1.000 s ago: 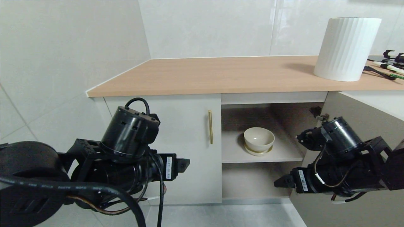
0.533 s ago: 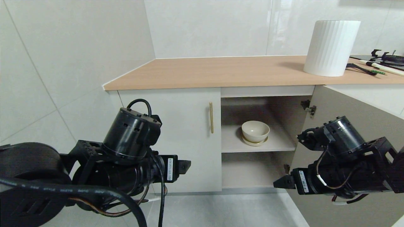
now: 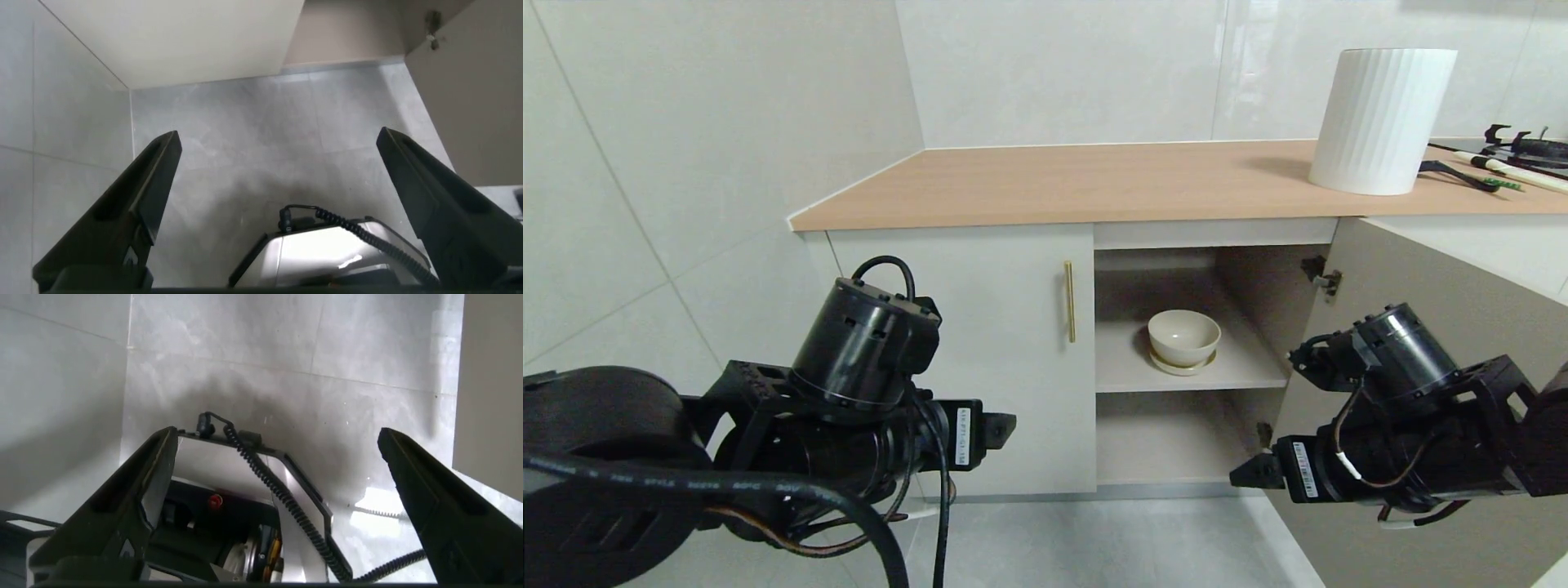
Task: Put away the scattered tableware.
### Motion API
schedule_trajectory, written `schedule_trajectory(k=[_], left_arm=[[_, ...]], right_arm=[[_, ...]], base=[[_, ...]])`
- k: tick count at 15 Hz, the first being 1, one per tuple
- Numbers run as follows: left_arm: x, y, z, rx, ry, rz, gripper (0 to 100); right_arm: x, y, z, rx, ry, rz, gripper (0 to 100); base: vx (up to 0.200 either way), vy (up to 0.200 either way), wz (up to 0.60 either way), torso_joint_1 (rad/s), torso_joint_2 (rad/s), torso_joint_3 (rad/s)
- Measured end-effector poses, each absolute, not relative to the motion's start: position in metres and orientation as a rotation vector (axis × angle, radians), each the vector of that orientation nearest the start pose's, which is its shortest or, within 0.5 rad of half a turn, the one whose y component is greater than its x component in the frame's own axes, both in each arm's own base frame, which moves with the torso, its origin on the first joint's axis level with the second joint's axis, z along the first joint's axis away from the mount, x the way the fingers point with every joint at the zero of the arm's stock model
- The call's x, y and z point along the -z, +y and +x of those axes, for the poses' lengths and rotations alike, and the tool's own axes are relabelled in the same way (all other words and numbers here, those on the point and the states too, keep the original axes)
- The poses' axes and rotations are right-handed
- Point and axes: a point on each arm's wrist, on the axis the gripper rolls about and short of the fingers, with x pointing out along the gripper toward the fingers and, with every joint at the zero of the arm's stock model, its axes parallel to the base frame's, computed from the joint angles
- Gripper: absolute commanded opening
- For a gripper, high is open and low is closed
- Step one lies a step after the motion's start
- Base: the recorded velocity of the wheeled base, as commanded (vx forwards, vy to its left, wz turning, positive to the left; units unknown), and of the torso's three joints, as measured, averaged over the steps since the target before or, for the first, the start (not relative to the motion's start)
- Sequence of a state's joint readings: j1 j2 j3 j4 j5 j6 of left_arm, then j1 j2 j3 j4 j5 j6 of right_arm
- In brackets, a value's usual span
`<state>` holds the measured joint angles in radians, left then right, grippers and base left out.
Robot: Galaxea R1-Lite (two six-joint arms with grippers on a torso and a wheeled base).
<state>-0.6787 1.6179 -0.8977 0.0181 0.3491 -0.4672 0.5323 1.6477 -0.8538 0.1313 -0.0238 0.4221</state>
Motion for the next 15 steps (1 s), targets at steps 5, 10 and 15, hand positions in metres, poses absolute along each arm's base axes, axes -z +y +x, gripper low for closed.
schedule_trajectory(k=[5, 10, 15], left_arm=[[-0.1728, -0.1635, 0.2150, 0.155, 0.699, -0.082, 100], [-0.1720, -0.1633, 0.2149, 0.154, 0.701, -0.078, 100], [-0.1718, -0.1633, 0.2146, 0.154, 0.702, -0.076, 100]], right_arm=[[-0.1439, 0.1323, 0.2252, -0.271, 0.983, 0.126, 100], [-0.1429, 0.1321, 0.2254, -0.269, 0.987, 0.125, 100], [-0.1397, 0.1284, 0.2195, -0.245, 0.994, 0.106, 100]], base=[[-0.160, 0.000, 0.00, 0.000, 0.00, 0.003], [0.000, 0.000, 0.00, 0.000, 0.00, 0.000], [0.000, 0.000, 0.00, 0.000, 0.00, 0.000]])
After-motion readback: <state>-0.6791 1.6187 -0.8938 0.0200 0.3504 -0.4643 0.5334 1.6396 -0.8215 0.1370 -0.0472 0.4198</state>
